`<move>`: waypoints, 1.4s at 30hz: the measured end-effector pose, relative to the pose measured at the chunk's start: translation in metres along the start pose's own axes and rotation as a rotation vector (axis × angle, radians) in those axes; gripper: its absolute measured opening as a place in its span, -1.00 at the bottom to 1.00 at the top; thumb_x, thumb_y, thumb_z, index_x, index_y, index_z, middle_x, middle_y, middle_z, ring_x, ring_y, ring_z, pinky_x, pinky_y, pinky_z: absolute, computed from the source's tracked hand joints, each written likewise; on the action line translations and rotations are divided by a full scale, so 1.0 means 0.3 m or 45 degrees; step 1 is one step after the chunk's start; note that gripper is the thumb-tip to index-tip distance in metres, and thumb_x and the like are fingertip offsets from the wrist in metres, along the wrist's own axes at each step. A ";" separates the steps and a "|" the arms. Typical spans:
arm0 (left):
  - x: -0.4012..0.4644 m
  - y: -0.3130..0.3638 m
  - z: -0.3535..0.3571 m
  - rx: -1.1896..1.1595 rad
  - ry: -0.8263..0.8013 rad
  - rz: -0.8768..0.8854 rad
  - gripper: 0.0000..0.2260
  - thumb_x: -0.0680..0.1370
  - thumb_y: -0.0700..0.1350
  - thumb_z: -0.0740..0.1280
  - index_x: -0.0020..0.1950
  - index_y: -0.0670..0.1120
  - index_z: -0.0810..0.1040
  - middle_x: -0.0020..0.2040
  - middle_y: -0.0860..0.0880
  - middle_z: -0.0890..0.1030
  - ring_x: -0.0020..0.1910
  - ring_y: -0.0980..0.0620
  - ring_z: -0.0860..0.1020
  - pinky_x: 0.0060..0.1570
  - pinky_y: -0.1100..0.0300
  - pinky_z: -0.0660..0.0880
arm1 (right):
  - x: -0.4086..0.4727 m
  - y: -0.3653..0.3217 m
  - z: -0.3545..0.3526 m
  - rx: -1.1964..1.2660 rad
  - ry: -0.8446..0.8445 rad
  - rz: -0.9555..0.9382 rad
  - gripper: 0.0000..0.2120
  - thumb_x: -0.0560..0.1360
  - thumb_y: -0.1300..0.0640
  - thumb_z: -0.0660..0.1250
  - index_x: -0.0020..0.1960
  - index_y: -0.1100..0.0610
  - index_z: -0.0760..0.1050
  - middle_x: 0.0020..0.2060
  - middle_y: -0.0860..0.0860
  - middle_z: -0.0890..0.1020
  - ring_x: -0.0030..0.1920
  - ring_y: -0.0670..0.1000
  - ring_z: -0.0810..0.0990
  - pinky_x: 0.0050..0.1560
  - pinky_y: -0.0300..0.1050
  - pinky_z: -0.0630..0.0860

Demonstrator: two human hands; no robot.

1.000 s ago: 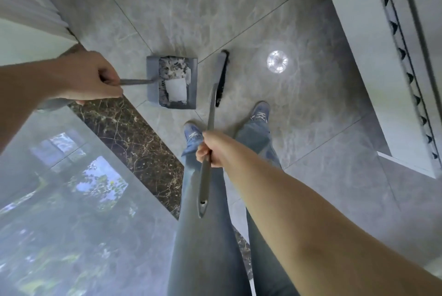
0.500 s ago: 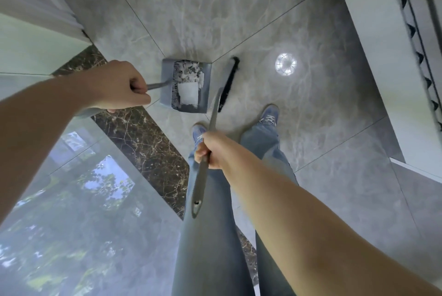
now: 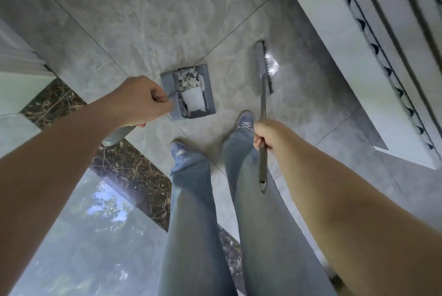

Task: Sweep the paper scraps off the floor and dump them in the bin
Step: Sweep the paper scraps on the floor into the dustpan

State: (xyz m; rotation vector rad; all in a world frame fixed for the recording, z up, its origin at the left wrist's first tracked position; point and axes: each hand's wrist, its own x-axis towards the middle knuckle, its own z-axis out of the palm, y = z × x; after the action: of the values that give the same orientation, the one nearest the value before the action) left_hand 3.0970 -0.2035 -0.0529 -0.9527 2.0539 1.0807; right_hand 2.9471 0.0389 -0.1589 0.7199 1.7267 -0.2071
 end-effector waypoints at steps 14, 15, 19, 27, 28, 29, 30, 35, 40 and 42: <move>0.241 0.586 0.145 -0.046 0.033 0.130 -0.61 0.55 -0.16 0.30 -0.40 -0.09 0.18 -0.48 -0.05 0.14 -0.62 0.03 0.40 -0.52 0.30 0.36 | 0.185 0.040 -0.628 0.179 0.118 -0.154 -0.80 0.60 0.20 0.02 -0.13 0.21 0.36 -0.45 0.08 0.30 -0.55 -0.02 0.25 -0.59 -0.32 0.18; 0.258 0.618 0.160 -0.051 0.050 0.117 -0.59 0.55 -0.15 0.29 -0.41 -0.07 0.16 -0.50 -0.02 0.15 -0.65 0.07 0.39 -0.47 0.25 0.38 | 0.226 0.005 -0.685 0.163 0.134 -0.148 -0.80 0.60 0.22 0.02 -0.14 0.21 0.33 -0.45 0.09 0.30 -0.55 -0.01 0.25 -0.61 -0.35 0.19; 0.294 0.706 0.208 -0.111 0.097 0.099 -0.63 0.52 -0.16 0.30 -0.41 -0.11 0.20 -0.48 -0.09 0.19 -0.67 0.10 0.32 -0.42 0.15 0.47 | 0.267 -0.057 -0.761 -0.011 0.060 -0.117 -0.81 0.58 0.22 0.01 -0.15 0.20 0.33 -0.45 0.08 0.36 -0.59 -0.02 0.30 -0.55 -0.26 0.23; 0.279 0.768 0.225 -0.163 0.162 0.051 -0.58 0.52 -0.19 0.33 -0.43 -0.08 0.16 -0.50 -0.03 0.14 -0.61 0.08 0.19 -0.60 0.29 0.38 | 0.100 0.117 -0.765 0.065 -0.251 -0.152 -0.72 0.62 0.06 0.09 -0.20 0.19 0.30 -0.60 0.02 0.25 -0.64 -0.06 0.15 -0.55 -0.32 0.13; 0.277 0.769 0.221 -0.170 0.169 0.036 -0.56 0.52 -0.20 0.33 -0.45 -0.06 0.16 -0.53 0.01 0.14 -0.63 0.10 0.19 -0.60 0.28 0.37 | 0.087 0.125 -0.767 0.075 -0.227 -0.170 -0.73 0.62 0.07 0.08 -0.19 0.20 0.31 -0.58 0.02 0.25 -0.64 -0.06 0.15 -0.56 -0.32 0.13; 0.276 0.770 0.221 -0.176 0.175 0.021 -0.56 0.51 -0.20 0.34 -0.46 -0.06 0.16 -0.55 0.04 0.14 -0.64 0.11 0.19 -0.59 0.28 0.37 | 0.083 0.128 -0.764 0.083 -0.184 -0.176 -0.75 0.61 0.08 0.06 -0.16 0.21 0.33 -0.54 0.03 0.26 -0.63 -0.05 0.16 -0.57 -0.31 0.14; 0.277 0.772 0.220 -0.183 0.176 0.012 -0.57 0.51 -0.20 0.34 -0.45 -0.06 0.18 -0.56 0.06 0.13 -0.65 0.12 0.19 -0.58 0.27 0.37 | 0.088 0.121 -0.763 0.087 -0.121 -0.172 -0.76 0.60 0.09 0.05 -0.12 0.22 0.35 -0.51 0.04 0.28 -0.61 -0.04 0.18 -0.57 -0.30 0.16; 0.285 0.776 0.223 -0.184 0.164 0.009 -0.68 0.49 -0.20 0.33 -0.41 -0.13 0.28 -0.50 -0.05 0.19 -0.55 0.01 0.22 -0.57 0.30 0.37 | 0.102 0.016 -0.757 -0.120 0.001 -0.245 -0.70 0.61 0.20 0.06 -0.31 0.14 0.28 -0.41 0.07 0.37 -0.46 0.01 0.36 -0.59 -0.19 0.38; 0.297 0.743 0.227 -0.202 0.144 0.051 -0.66 0.44 -0.22 0.33 -0.46 -0.10 0.26 -0.50 -0.07 0.19 -0.47 0.01 0.18 -0.44 0.21 0.26 | 0.104 0.012 -0.659 0.127 -0.288 -0.035 -0.79 0.58 0.20 0.10 -0.18 0.21 0.41 -0.56 0.04 0.29 -0.55 -0.02 0.23 -0.55 -0.22 0.23; 0.297 0.714 0.206 -0.221 0.125 0.050 -0.65 0.47 -0.19 0.36 -0.46 -0.10 0.30 -0.49 -0.09 0.25 -0.47 0.02 0.23 -0.41 0.22 0.27 | 0.077 0.025 -0.655 0.341 -0.323 -0.011 -0.73 0.61 0.08 0.12 -0.25 0.13 0.26 -0.60 -0.03 0.19 -0.62 -0.07 0.13 -0.58 -0.32 0.11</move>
State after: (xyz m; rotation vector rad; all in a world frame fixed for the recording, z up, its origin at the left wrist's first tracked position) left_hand 2.8852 -0.0909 -0.0633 -1.0739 2.0915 1.2727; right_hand 2.7879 0.1505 -0.1215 0.8424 1.4749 -0.5213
